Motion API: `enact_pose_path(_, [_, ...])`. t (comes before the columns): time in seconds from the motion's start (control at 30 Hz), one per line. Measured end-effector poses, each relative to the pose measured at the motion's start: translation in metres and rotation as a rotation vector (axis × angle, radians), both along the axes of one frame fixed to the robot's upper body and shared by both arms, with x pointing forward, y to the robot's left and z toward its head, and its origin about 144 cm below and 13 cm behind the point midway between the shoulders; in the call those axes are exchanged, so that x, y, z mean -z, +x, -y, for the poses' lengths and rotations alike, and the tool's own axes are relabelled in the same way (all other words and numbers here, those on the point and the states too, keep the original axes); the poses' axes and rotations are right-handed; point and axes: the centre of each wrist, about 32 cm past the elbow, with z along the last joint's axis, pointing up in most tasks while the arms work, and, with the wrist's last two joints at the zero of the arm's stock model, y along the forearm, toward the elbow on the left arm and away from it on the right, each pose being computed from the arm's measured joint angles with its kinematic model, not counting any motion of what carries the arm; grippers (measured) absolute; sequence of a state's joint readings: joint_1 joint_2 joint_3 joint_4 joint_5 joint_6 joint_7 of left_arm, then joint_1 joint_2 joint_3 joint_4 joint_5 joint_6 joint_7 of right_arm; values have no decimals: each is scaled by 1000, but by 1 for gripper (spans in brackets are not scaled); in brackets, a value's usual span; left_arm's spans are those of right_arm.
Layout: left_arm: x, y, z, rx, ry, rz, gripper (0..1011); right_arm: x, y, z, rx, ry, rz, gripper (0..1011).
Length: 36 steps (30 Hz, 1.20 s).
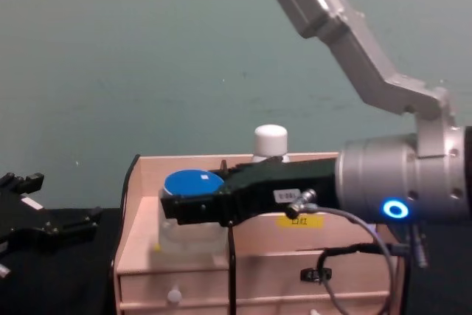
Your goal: Pick up the facial cleanser and watermelon frost from the table and place them into the tiered storage box.
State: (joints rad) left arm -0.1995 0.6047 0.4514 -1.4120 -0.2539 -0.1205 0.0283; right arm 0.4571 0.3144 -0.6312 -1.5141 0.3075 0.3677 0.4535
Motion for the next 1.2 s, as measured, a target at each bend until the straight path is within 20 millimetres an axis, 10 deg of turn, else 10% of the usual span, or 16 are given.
enact_pose_path(1.2, [0,0,0,0,0,0,1009,7,54,-40,100,-26,-1,729])
